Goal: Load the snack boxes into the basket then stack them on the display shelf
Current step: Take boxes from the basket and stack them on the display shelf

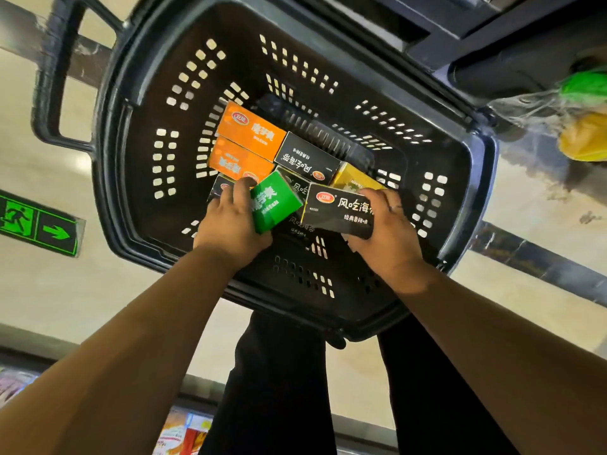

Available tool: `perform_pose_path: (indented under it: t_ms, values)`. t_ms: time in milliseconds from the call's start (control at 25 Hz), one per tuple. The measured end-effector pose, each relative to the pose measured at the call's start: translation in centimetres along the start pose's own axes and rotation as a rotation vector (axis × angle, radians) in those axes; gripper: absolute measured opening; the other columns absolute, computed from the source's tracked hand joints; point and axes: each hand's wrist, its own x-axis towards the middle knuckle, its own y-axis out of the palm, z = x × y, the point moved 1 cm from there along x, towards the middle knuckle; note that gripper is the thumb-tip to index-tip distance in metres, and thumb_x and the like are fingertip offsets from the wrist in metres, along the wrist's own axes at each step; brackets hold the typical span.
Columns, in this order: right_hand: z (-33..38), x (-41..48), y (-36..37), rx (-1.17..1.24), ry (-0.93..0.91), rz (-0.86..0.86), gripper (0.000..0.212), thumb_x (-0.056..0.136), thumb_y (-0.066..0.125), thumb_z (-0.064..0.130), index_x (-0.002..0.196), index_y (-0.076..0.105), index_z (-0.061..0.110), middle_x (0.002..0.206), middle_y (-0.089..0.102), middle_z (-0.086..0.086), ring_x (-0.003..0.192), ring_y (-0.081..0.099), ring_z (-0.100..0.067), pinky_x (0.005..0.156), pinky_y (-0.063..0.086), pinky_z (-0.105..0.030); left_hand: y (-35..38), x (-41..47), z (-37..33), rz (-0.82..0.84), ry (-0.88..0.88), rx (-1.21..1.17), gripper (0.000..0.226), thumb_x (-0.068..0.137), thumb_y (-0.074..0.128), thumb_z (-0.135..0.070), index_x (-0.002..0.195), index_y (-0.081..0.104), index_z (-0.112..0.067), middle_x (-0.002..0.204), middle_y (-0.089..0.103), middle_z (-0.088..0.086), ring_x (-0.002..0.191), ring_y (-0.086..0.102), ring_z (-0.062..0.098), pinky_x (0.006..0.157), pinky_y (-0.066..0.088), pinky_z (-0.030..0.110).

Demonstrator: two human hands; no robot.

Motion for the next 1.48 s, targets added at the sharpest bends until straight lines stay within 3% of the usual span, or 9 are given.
perform_pose_path:
  t_ms: [160, 280, 440, 600, 720, 960, 1240, 1360, 1480]
  values:
    - [0.5, -2.0, -4.4, 0.307, 0.114, 0.006, 0.079, 0.066, 0.087, 0.034, 0.131, 0.044, 0.032, 0.124, 0.06, 0.001, 0.105, 0.061, -0.012, 0.095, 0.051, -0.035, -4.8, -2.6, -1.0, -0.009, 0.027, -0.168, 0.084, 0.071, 0.083, -0.025, 0.142, 0.04, -0.017, 0.129, 0.05, 0.013, 0.115, 0.052, 0.032, 0.097, 0.042, 0.039]
    - [2.7, -5.3, -9.8, 0.498, 0.158, 0.01, 0.074, 0.059, 0.091, 0.034, 0.119, 0.048, 0.044, 0.112, 0.066, 0.011, 0.101, 0.066, -0.008, 0.091, 0.056, -0.041, -10.0, -6.3, -2.2, 0.008, 0.106, -0.297, 0.094, 0.061, 0.082, -0.044, 0.145, 0.044, -0.024, 0.121, 0.052, 0.002, 0.108, 0.055, 0.017, 0.102, 0.043, 0.031]
    - [7.5, -10.8, -18.1, 0.676, 0.093, -0.062, 0.074, 0.061, 0.091, 0.025, 0.121, 0.05, 0.043, 0.116, 0.067, 0.009, 0.096, 0.067, 0.001, 0.086, 0.056, -0.034, -18.0, -12.7, -3.5, -0.015, 0.156, -0.531, 0.076, 0.051, 0.088, -0.047, 0.12, 0.055, -0.043, 0.112, 0.064, -0.006, 0.105, 0.065, 0.012, 0.092, 0.054, 0.038]
    - [12.1, -17.1, -25.7, 0.91, 0.017, -0.087, 0.047, 0.077, 0.076, 0.015, 0.111, 0.061, 0.043, 0.103, 0.074, 0.009, 0.093, 0.071, -0.018, 0.084, 0.057, -0.05, -25.7, -19.8, -6.8, 0.043, 0.221, -0.639, 0.059, 0.059, 0.093, -0.025, 0.108, 0.06, -0.03, 0.102, 0.071, -0.009, 0.094, 0.069, 0.006, 0.078, 0.058, 0.032]
    - [14.8, -21.6, -29.7, 1.098, 0.014, -0.168, 0.054, 0.071, 0.081, 0.022, 0.121, 0.062, 0.031, 0.102, 0.074, -0.005, 0.088, 0.071, -0.024, 0.078, 0.06, -0.046, -29.6, -24.3, -10.3, 0.065, 0.268, -0.712, 0.063, 0.055, 0.094, -0.021, 0.11, 0.067, -0.029, 0.108, 0.071, -0.006, 0.097, 0.07, 0.009, 0.081, 0.058, 0.03]
    - [16.3, -30.1, -35.9, 1.248, 0.02, -0.342, 0.037, 0.093, 0.061, 0.019, 0.127, 0.057, 0.006, 0.106, 0.07, -0.013, 0.074, 0.071, -0.017, 0.058, 0.055, -0.026, -33.9, -32.1, -16.9, -0.012, 0.448, -0.818, 0.07, 0.048, 0.093, -0.017, 0.107, 0.059, -0.033, 0.119, 0.061, -0.007, 0.1, 0.067, 0.011, 0.081, 0.059, 0.03]
    - [13.5, -38.6, -40.3, 1.355, -0.045, -0.482, 0.027, 0.093, 0.06, 0.03, 0.107, 0.062, 0.007, 0.096, 0.074, -0.014, 0.081, 0.071, -0.029, 0.07, 0.058, -0.038, -34.0, -39.0, -24.5, -0.159, 0.51, -0.988, 0.039, 0.071, 0.082, -0.015, 0.103, 0.064, -0.025, 0.093, 0.07, 0.005, 0.064, 0.069, 0.01, 0.053, 0.054, 0.024]
    - [11.3, -41.1, -41.4, 1.387, -0.036, -0.501, 0.035, 0.093, 0.06, 0.033, 0.115, 0.061, 0.005, 0.107, 0.071, -0.02, 0.099, 0.068, -0.039, 0.084, 0.055, -0.051, -32.5, -41.1, -27.5, -0.191, 0.496, -0.994, 0.035, 0.072, 0.079, -0.027, 0.104, 0.067, -0.036, 0.105, 0.068, 0.011, 0.069, 0.071, 0.016, 0.053, 0.053, 0.03]
    - [7.8, -43.9, -43.4, 1.407, -0.053, -0.508, 0.029, 0.094, 0.059, 0.033, 0.109, 0.065, 0.009, 0.105, 0.073, -0.016, 0.1, 0.069, -0.035, 0.086, 0.054, -0.049, -30.4, -43.2, -31.2, -0.226, 0.537, -0.956, 0.03, 0.071, 0.082, -0.035, 0.097, 0.069, -0.042, 0.12, 0.064, 0.013, 0.088, 0.068, 0.02, 0.059, 0.052, 0.029]
